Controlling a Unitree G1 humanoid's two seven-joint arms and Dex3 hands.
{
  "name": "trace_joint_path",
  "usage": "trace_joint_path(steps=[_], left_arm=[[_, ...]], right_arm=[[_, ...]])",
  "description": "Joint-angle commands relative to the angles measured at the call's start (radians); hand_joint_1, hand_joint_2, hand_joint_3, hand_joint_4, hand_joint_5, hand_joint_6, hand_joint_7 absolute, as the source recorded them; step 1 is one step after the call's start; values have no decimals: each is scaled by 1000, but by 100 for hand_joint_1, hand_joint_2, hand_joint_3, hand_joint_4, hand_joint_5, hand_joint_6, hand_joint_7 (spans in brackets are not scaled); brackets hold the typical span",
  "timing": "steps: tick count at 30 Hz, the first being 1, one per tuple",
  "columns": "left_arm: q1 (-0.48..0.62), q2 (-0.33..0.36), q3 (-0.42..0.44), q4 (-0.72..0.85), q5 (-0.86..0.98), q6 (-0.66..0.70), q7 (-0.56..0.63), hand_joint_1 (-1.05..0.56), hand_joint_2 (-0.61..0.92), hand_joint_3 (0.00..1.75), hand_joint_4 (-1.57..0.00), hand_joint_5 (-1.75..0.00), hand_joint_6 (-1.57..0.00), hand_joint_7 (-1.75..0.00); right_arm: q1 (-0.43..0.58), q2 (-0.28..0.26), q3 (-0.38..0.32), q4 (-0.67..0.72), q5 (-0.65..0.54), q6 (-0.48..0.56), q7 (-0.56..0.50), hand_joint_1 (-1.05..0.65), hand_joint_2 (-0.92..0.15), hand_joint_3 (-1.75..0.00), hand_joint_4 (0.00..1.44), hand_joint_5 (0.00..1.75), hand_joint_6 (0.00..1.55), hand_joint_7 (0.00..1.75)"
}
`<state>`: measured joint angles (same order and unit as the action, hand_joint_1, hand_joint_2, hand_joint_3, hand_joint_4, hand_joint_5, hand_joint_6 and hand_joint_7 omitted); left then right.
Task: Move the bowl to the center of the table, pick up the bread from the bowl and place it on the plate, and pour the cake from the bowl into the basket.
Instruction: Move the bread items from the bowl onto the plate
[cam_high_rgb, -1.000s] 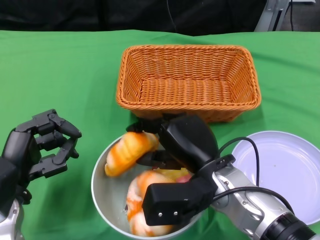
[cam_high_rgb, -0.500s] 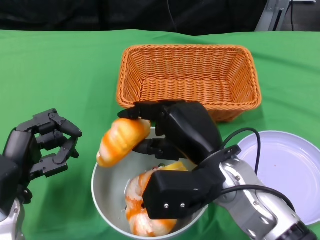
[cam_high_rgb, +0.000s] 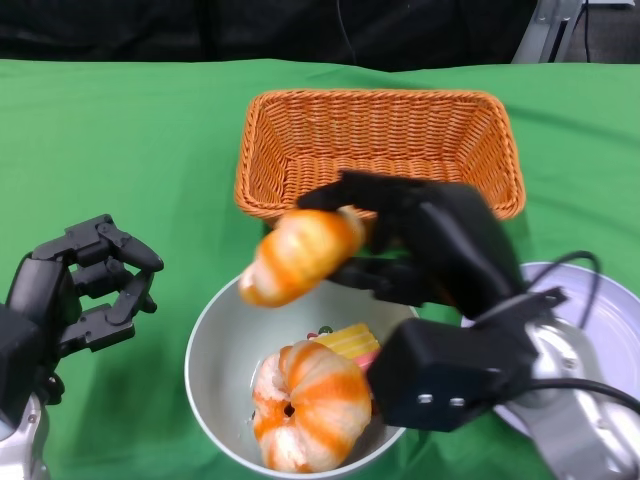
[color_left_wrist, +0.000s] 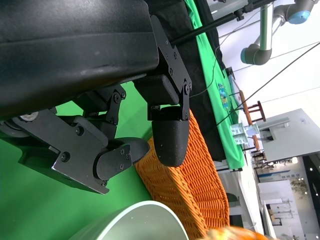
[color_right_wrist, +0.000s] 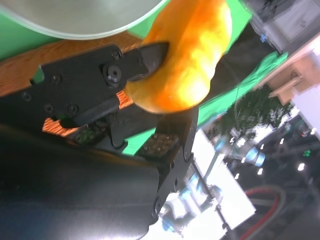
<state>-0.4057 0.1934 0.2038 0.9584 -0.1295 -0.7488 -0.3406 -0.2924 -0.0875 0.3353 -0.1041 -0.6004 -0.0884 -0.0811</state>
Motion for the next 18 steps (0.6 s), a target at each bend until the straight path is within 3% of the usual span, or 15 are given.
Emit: trace_joint_path(steps=[1,4,8,13,16,18], left_arm=[[-3,29,7,-1,-4,5,0,-6,60,90,-78,-152,-81,-119],[-3,29,7,-1,-5,6,0,-6,60,90,-78,-153,-81,-119],[2,36,4,-2,8,-2,12,-6,61,89,-77,-153,-80,-119],[2,37,2,-2,8,-2,13,-6,62,88,-77,-153,-80,-119],[6,44,4,2,1,0,0,-7,62,86,-77,-154,-80,-119],[8,46,4,0,0,3,-1,-6,62,85,-76,-154,-79,-119]], right_arm=[[32,-20,-39,-46,17,9,4,-19,-84,-15,75,157,80,96],[38,-19,-44,-51,16,8,7,-18,-84,-16,76,156,81,95],[93,-42,-103,-77,24,-10,-23,-16,-83,-17,77,161,83,93],[96,-39,-107,-78,22,-13,-19,-16,-83,-17,76,162,84,91],[188,-84,-228,-148,113,13,16,-21,-86,-17,76,172,80,94],[217,-90,-268,-176,148,26,34,-23,-87,-16,74,174,78,96]])
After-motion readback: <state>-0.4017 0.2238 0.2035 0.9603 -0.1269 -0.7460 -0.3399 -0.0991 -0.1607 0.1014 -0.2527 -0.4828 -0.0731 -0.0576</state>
